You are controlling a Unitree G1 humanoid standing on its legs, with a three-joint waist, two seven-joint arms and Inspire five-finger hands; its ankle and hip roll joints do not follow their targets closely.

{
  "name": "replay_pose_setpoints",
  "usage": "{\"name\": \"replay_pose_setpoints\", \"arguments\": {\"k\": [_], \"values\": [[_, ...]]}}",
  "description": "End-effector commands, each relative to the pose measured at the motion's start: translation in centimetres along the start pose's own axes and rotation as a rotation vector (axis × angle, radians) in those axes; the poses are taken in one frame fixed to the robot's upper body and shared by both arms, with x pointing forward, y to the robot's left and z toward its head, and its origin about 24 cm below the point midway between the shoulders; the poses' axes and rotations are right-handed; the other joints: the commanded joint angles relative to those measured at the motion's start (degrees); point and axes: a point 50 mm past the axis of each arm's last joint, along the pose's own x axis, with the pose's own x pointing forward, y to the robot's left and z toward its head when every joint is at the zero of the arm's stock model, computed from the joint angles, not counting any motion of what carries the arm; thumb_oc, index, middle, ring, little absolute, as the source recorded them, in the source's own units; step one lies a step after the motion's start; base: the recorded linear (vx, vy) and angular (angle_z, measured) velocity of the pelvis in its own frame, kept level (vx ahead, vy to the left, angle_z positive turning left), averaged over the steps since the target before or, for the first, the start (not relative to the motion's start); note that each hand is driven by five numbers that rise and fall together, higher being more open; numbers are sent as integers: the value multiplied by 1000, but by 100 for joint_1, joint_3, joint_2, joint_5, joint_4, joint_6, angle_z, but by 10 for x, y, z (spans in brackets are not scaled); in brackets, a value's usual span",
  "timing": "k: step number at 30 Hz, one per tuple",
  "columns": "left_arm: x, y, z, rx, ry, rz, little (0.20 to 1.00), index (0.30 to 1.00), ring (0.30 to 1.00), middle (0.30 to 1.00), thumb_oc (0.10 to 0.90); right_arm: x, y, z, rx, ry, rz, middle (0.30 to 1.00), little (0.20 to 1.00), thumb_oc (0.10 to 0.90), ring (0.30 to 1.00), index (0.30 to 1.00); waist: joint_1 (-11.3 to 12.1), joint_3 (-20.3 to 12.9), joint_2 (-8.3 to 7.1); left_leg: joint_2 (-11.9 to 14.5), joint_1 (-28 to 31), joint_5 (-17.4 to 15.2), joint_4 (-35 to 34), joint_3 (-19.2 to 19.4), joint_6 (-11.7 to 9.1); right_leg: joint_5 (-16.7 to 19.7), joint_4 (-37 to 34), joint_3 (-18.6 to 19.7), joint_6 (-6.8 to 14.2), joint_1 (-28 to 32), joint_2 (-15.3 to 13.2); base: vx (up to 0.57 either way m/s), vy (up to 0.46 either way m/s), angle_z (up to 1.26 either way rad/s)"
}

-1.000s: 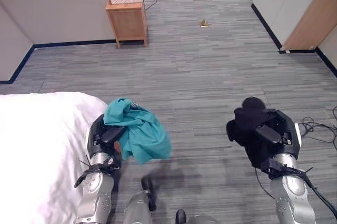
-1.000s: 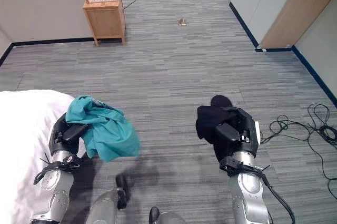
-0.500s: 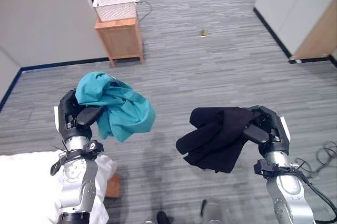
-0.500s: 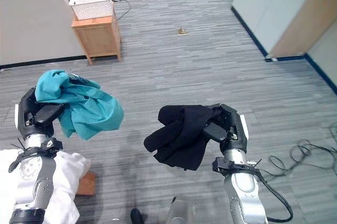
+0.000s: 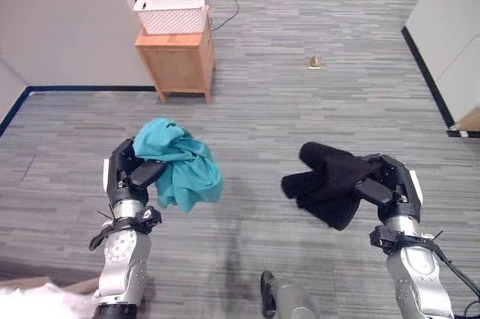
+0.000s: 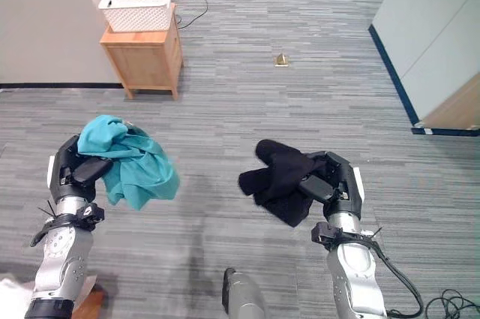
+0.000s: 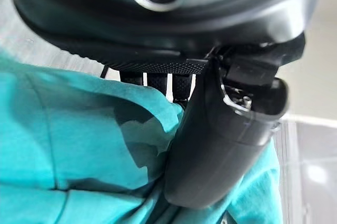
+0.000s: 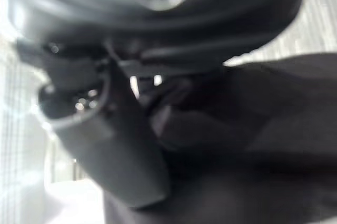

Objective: Pick up bed clothes into laundry basket.

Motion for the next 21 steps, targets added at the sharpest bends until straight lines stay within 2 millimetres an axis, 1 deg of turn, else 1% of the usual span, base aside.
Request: {"name": "replay_pose_setpoints", "arguments": {"k": [1, 2, 3, 4, 5, 6, 7, 8, 9, 10, 11, 12, 13, 14, 15, 16, 17, 19, 20, 21], "values": [[19, -10, 64, -119, -332, -64, 300, 300, 300, 300, 400, 5, 4, 68, 67, -354, 45, 300, 300, 400, 300, 300, 34, -380, -162, 312, -1005, 776, 2177, 104, 161, 905, -2257, 306, 711, 820, -124, 253, -354, 40], [19, -8, 62, -115, -322, -58, 300, 300, 300, 300, 400, 7, 2, 71, 51, -365, 36, 300, 300, 400, 300, 300, 81, -343, -281, 477, -1168, 811, 2477, 389, 167, 780, -2300, 244, 616, 1012, -140, 496, -492, 1], [19, -7, 58, -135, -301, -45, 300, 300, 300, 300, 400, 9, -1, 72, 43, -363, 14, 300, 300, 400, 300, 300, 190, -278, -333, 834, -1516, 790, 2474, 779, 133, 615, -2372, 204, 546, 1344, -123, 493, -357, -32], [19, -6, 54, -156, -284, -35, 300, 300, 300, 300, 400, 10, 0, 73, 45, -363, 24, 300, 300, 400, 300, 300, 239, -260, -324, 1009, -1625, 783, 2259, 1017, 84, 548, -2405, 128, 540, 1475, -118, 375, -191, -40], [19, -6, 53, -158, -283, -35, 300, 300, 300, 300, 400, 10, 0, 73, 44, -362, 24, 300, 300, 400, 300, 300, 249, -242, -303, 1028, -1579, 748, 2268, 1010, 47, 512, -2411, 132, 542, 1523, -95, 276, -66, -19], [18, -6, 50, -168, -268, -34, 300, 300, 300, 300, 400, 10, 1, 72, 42, -358, 32, 300, 300, 400, 300, 300, 291, -243, -305, 1071, -1670, 685, 2026, 1157, 36, 473, -2455, 117, 574, 1646, -118, 270, -22, 0], [17, -4, 46, -165, -246, -25, 300, 300, 300, 300, 400, 9, 0, 72, 34, -352, 39, 300, 300, 400, 300, 300, 306, -243, -279, 1074, -1798, 627, 1569, 1336, 23, 436, -2486, 73, 625, 1749, -122, 333, -7, -12], [17, -2, 43, -164, -236, -17, 300, 300, 300, 300, 400, 9, -1, 72, 19, -345, 41, 300, 300, 400, 300, 300, 335, -251, -293, 1028, -1863, 698, 1307, 1390, 24, 440, -2488, 98, 655, 1777, -168, 443, 83, -23], [16, -2, 37, -170, -212, -2, 300, 300, 300, 300, 400, 9, -3, 73, -13, -338, 45, 300, 300, 400, 300, 300, 365, -283, -247, 891, -2027, 736, 261, 1394, 40, 266, -2425, 63, 743, 1898, -242, 324, 85, -28], [16, -2, 37, -171, -212, -1, 300, 300, 300, 300, 400, 9, -3, 73, -13, -338, 45, 300, 300, 400, 300, 300, 352, -291, -265, 846, -2005, 763, 201, 1399, 50, 256, -2419, 49, 752, 1899, -272, 327, 108, -16], [16, -1, 37, -169, -212, 4, 300, 300, 300, 300, 400, 9, -3, 74, -25, -341, 48, 300, 300, 400, 300, 300, 373, -311, -241, 731, -2044, 774, -231, 1320, 112, 215, -2399, 50, 774, 1926, -294, 357, 105, 7], [14, 3, 33, -155, -199, 27, 300, 300, 300, 300, 400, 11, -3, 73, -42, -333, 51, 300, 300, 400, 300, 300, 459, -357, -190, 404, -2091, 727, -1064, 1010, 195, 61, -2385, 78, 844, 2115, -296, 344, 104, 24], [14, 3, 33, -156, -199, 28, 300, 300, 300, 300, 400, 11, -3, 73, -43, -333, 52, 300, 300, 400, 300, 300, 455, -360, -187, 394, -2082, 771, -1118, 1016, 210, 80, -2389, 76, 844, 2103, -296, 501, 85, 8], [12, 6, 32, -140, -197, 42, 300, 300, 300, 300, 400, 13, -3, 70, -57, -315, 51, 300, 300, 400, 300, 300, 600, -384, -145, 211, -2187, 870, -1347, 683, 182, -14, -2400, 137, 852, 2310, -258, 239, 18, -30], [12, 6, 32, -140, -197, 43, 300, 300, 300, 300, 400, 13, -3, 70, -57, -315, 51, 300, 300, 400, 300, 300, 586, -388, -149, 197, -2176, 889, -1380, 674, 180, -15, -2407, 125, 852, 2317, -262, 540, 23, -61], [9, 12, 32, -108, -192, 56, 300, 300, 300, 300, 400, 16, 1, 69, -58, -312, 70, 300, 300, 400, 300, 300, 707, -445, -133, 103, -2242, 875, -1360, 542, 185, -129, -2411, 208, 865, 2528, -248, 300, 6, -25], [9, 12, 32, -107, -191, 57, 300, 300, 300, 300, 400, 16, 2, 69, -58, -311, 70, 300, 300, 400, 300, 300, 710, -444, -143, 99, -2236, 857, -1344, 550, 186, -137, -2411, 213, 867, 2538, -258, 440, 38, -5], [5, 17, 32, -91, -184, 55, 300, 300, 300, 300, 400, 16, 7, 67, -40, -309, 85, 300, 300, 400, 300, 300, 772, -550, -138, 25, -2167, 676, -1302, 554, 327, -307, -2393, 261, 906, 2706, -330, 431, 102, 24], [6, 19, 35, -73, -192, 53, 300, 300, 300, 300, 400, 18, 9, 67, -37, -311, 89, 300, 300, 400, 300, 300, 852, -633, -166, -106, -2138, 472, -1213, 492, 437, -313, -2174, 255, 997, 2743, -489, 430, 120, 37], [6, 19, 35, -72, -192, 53, 300, 300, 300, 300, 400, 18, 10, 67, -36, -310, 90, 300, 300, 400, 300, 300, 862, -641, -190, -129, -2141, 441, -1192, 513, 454, -349, -2128, 267, 1016, 2722, -524, 549, 214, 28]]}}
